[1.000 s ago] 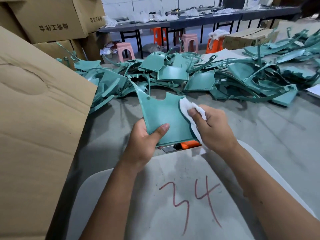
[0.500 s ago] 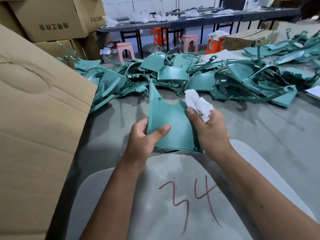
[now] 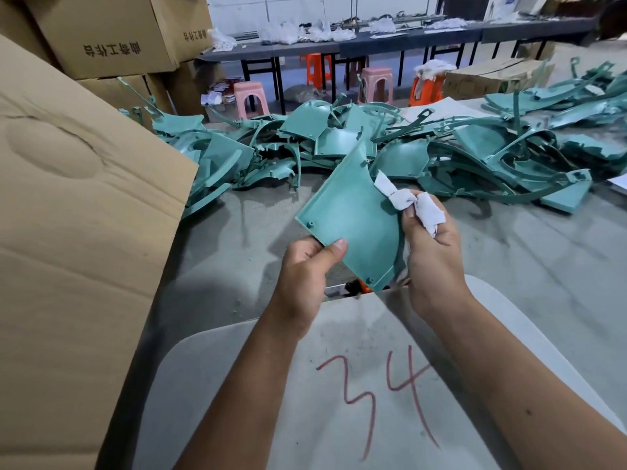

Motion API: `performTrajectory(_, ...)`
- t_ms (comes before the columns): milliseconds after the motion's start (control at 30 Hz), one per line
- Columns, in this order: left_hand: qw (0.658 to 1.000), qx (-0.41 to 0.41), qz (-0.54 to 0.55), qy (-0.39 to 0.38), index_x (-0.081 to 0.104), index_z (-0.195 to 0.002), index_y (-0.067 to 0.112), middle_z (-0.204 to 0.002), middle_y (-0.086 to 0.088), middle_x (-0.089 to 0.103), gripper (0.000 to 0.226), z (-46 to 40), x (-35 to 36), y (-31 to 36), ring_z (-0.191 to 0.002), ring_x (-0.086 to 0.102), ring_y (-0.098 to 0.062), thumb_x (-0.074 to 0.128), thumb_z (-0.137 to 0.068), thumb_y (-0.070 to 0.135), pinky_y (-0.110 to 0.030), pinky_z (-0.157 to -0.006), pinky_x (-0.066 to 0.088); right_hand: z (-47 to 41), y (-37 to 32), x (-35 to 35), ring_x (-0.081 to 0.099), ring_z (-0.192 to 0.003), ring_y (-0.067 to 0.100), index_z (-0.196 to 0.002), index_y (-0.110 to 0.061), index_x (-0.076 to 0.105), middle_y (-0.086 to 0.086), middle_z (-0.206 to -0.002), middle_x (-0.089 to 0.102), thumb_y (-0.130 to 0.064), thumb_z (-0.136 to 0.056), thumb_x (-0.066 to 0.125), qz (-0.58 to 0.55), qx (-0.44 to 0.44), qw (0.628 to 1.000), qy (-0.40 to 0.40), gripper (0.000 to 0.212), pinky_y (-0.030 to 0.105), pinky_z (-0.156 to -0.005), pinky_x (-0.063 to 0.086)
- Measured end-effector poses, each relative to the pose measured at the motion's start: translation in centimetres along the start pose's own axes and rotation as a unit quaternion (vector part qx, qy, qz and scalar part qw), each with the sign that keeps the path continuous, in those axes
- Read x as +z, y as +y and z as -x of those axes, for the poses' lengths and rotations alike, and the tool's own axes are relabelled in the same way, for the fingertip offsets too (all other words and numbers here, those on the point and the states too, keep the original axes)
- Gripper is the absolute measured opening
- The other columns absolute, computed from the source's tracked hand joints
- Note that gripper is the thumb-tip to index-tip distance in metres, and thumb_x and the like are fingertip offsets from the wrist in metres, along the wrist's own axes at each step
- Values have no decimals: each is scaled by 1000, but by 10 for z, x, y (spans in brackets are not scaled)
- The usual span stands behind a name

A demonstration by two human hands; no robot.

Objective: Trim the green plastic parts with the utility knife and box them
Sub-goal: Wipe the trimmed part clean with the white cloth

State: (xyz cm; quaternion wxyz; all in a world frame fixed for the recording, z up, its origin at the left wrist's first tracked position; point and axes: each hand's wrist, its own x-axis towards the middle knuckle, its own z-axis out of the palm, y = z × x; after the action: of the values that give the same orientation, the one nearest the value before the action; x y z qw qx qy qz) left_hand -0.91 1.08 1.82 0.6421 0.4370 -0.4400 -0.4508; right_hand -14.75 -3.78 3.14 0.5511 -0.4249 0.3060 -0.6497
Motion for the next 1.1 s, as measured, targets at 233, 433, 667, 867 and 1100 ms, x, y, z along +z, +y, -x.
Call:
performTrajectory(233, 999, 16, -27, 28, 73, -106, 19, -113, 3, 77, 24, -1, -10, -2, -110, 70, -16, 53, -93, 22, -31, -94, 56, 1, -4, -3, 76, -103, 30, -128, -14, 66, 15, -116, 76, -61, -101, 45, -170, 130, 975, -55, 58, 42, -71, 64)
performTrajectory(433, 998, -10, 15, 66, 69, -111, 14, -102, 1, 79, 18, 1, -6, 1, -91, 76, -14, 56, -102, 5, -25, -71, 59, -2, 9, -11, 68, -86, 14, -143, -35, 59, -12, -121, 73, -16, -104, 61, 131, -9, 981, -141, 44, 29, -74, 56)
performTrajectory(667, 997, -54, 26, 56, 63, -127, 6, -120, -13, 74, 27, 0, -9, 9, -112, 70, -34, 55, -101, 4, -45, -91, 59, -6, 4, -13, 70, -70, 12, -110, -7, 69, -3, -84, 76, -30, -106, 54, 97, -2, 993, -70, 28, 25, -60, 55)
performTrajectory(867, 998, -29, 36, 29, 66, -120, 14, -115, -6, 76, 25, -1, -21, 6, -104, 74, -24, 55, -101, 3, -32, -78, 60, -5, -4, -7, 61, -55, 7, -127, -10, 55, -6, -72, 67, -38, -112, 38, -49, 31, 998, 7, 36, 20, -50, 51)
performTrajectory(1100, 1000, 24, 3, 1, 61, -126, 18, -119, -1, 75, 31, -1, -19, 2, -110, 71, -20, 60, -98, 5, -29, -83, 58, -1, 2, -3, 60, -133, 17, -160, -33, 31, -7, -151, 56, -33, -101, 55, -8, 32, 993, -112, 63, 50, -107, 52)
